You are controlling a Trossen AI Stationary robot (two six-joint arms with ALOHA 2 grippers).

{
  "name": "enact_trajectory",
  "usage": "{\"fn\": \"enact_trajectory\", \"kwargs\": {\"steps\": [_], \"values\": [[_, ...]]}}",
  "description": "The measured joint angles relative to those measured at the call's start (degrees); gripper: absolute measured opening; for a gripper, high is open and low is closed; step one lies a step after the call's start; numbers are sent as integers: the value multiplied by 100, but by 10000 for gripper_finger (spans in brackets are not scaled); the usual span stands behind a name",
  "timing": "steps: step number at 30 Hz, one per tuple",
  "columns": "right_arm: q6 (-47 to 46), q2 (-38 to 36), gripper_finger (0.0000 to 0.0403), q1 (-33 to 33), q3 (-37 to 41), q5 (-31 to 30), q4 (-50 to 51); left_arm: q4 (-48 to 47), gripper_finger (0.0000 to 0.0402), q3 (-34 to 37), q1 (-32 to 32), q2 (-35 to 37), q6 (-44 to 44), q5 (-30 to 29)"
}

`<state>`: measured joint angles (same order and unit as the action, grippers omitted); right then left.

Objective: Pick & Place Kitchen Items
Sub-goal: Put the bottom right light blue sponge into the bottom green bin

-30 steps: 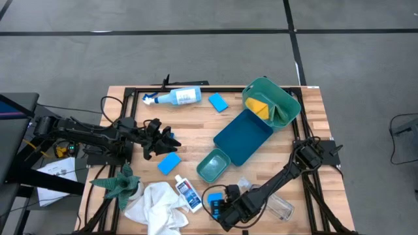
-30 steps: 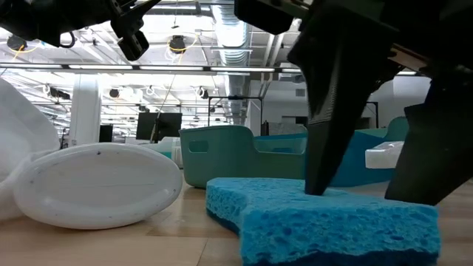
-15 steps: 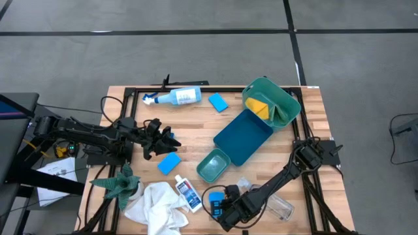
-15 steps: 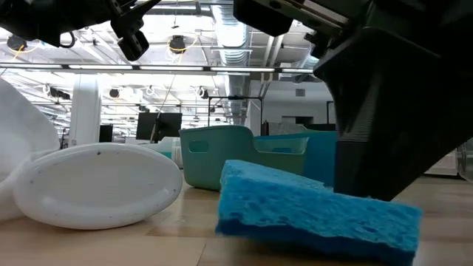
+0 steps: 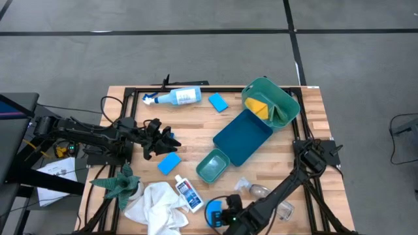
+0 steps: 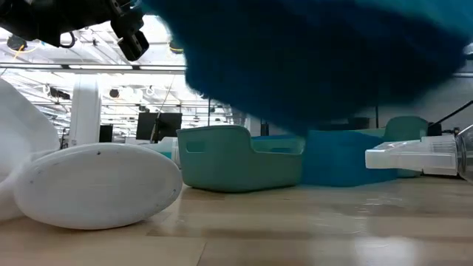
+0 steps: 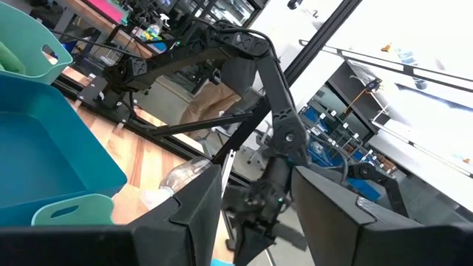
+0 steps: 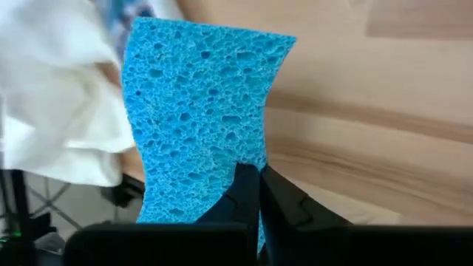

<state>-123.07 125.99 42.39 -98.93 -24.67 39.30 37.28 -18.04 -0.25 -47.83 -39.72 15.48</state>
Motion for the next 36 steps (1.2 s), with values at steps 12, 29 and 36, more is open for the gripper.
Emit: {"fn": "enact_trajectory", "kwargs": {"steps": [12,29,36], "values": [[41,-7,0,-266,-818,-568,782,-1,163,0,0,0,-22,1],[48,-13,0,-997,-1060,-848,1586,1,163,0,0,0,-22,1],[5,-15,0,-1147,-1060,-1029,1621,2,163,0,0,0,-98,-1]]}}
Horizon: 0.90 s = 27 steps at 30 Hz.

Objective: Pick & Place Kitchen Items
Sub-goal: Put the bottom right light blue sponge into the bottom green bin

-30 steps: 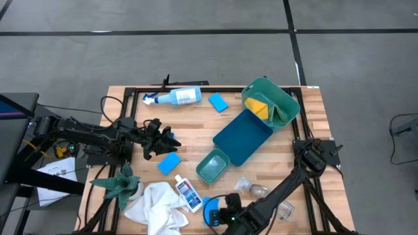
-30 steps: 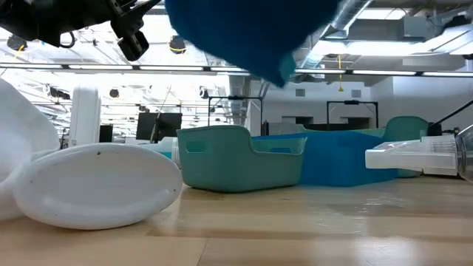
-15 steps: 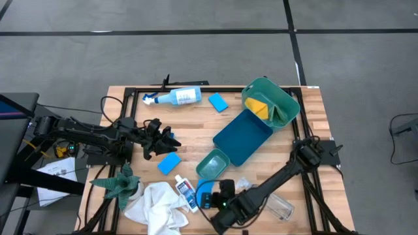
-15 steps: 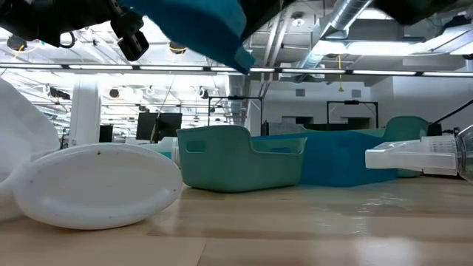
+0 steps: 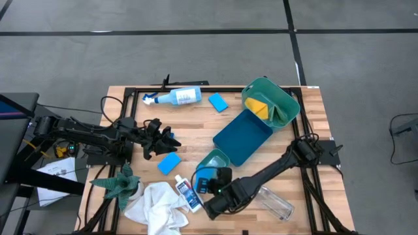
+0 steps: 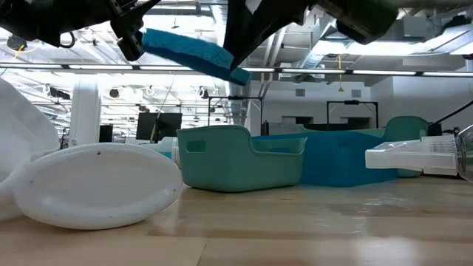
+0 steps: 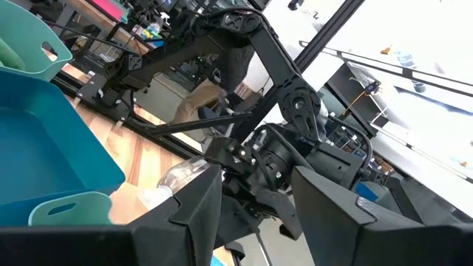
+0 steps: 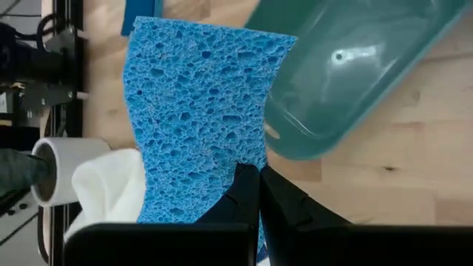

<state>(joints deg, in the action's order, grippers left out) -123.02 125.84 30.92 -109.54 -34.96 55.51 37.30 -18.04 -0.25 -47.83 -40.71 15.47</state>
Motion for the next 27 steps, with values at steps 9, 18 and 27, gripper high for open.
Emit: {"fn": "enact_trajectory", "kwargs": {"steps": [9,18,27], "values": [[-65,0,0,-36,0,15,352,-2,163,0,0,0,-28,-68],[533,-190,0,242,9,-415,969,-7,163,0,-2,0,-492,-95],[5126,-720,0,300,7,-174,230,-997,163,-410,-425,-6,-576,-93]]}}
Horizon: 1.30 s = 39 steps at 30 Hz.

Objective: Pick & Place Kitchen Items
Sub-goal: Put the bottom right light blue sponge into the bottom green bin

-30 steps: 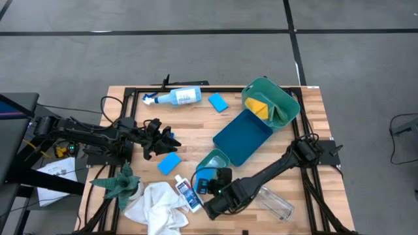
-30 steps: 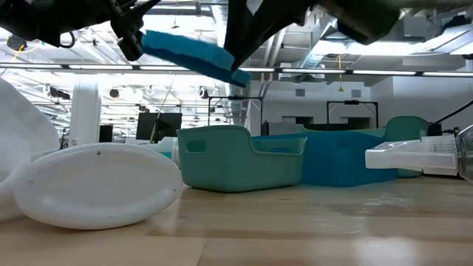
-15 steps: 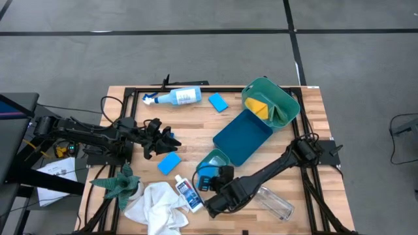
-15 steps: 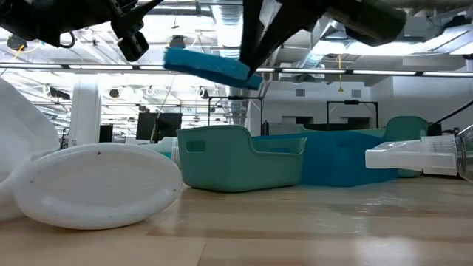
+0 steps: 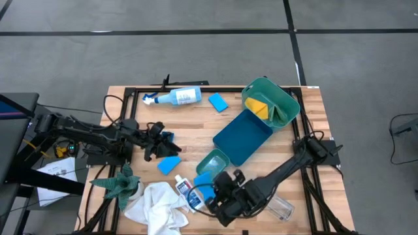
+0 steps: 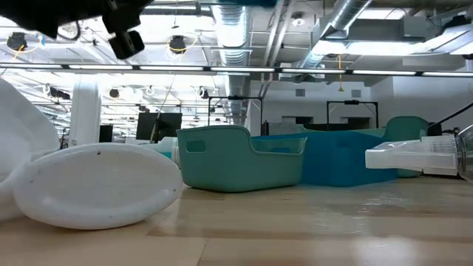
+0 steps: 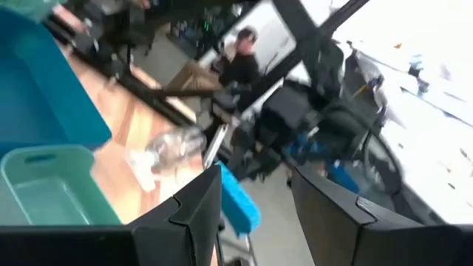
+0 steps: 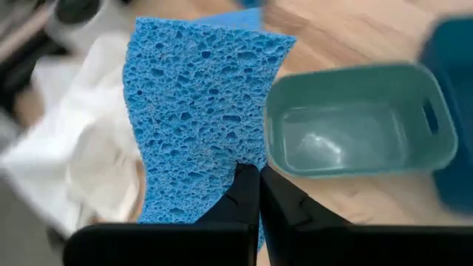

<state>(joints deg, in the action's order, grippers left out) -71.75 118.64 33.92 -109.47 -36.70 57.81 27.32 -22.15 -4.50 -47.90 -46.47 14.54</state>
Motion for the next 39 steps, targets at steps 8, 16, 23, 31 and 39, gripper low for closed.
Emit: {"fn": "enact_trajectory", "kwargs": {"steps": [8,16,23,31,39], "values": [[3442,-618,0,-455,0,615,-22,-1587,163,-1129,-451,-400,407,54],[6094,-858,0,-1126,-2,1608,24,-2115,163,-1814,-378,-1064,410,-21],[7690,-856,0,-1578,-2,2183,113,-2268,163,-2066,-156,-1531,79,-48],[7985,-856,0,-2159,-2,2206,411,-2224,163,-2072,-169,-1757,-895,-37],[7837,-856,0,-2403,-2,2403,683,-2232,163,-2072,-417,-1783,-1547,-1165]]}}
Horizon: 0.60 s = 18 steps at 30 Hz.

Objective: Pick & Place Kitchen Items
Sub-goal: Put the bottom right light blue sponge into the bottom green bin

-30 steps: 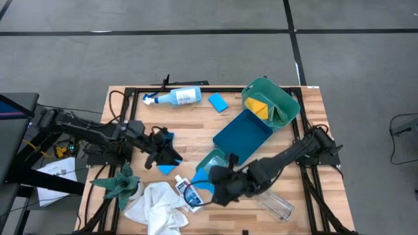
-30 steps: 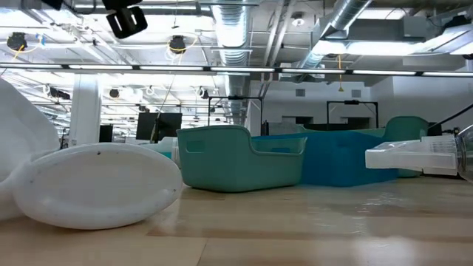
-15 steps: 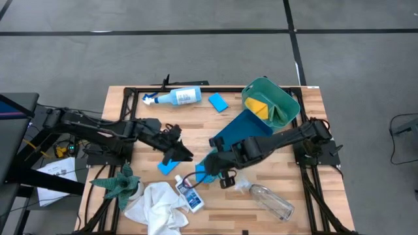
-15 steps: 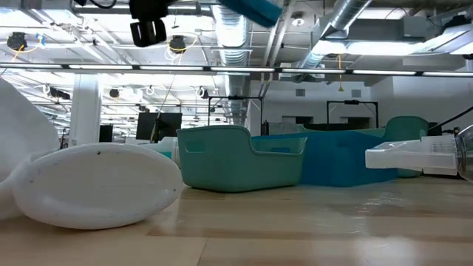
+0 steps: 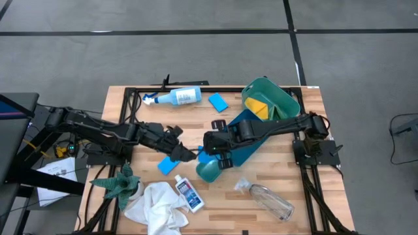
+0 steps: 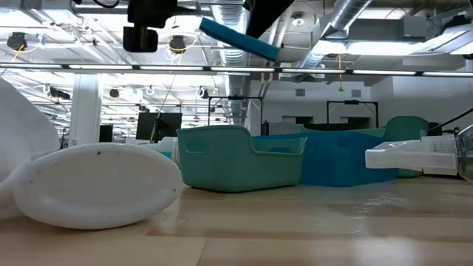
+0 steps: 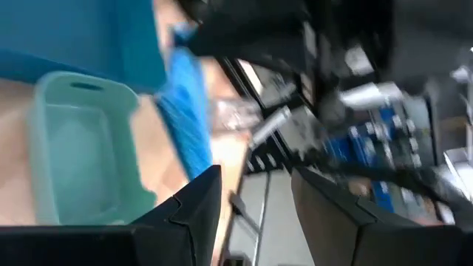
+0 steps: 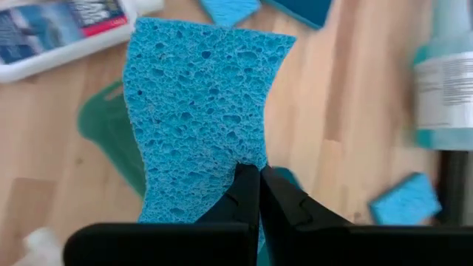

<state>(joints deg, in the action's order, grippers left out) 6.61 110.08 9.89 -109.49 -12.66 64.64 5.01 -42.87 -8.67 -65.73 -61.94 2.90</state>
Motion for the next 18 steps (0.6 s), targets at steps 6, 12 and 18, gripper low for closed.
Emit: {"fn": "enact_trajectory", "kwargs": {"steps": [6,12,18], "values": [[61,2,0,104,0,248,-41,-56,163,-4,-32,-114,-297,-528],[239,3,0,133,0,241,-211,23,163,-2,-164,-529,-609,-441],[249,4,0,55,0,238,-406,381,163,1,-329,-764,-609,-455]]}}
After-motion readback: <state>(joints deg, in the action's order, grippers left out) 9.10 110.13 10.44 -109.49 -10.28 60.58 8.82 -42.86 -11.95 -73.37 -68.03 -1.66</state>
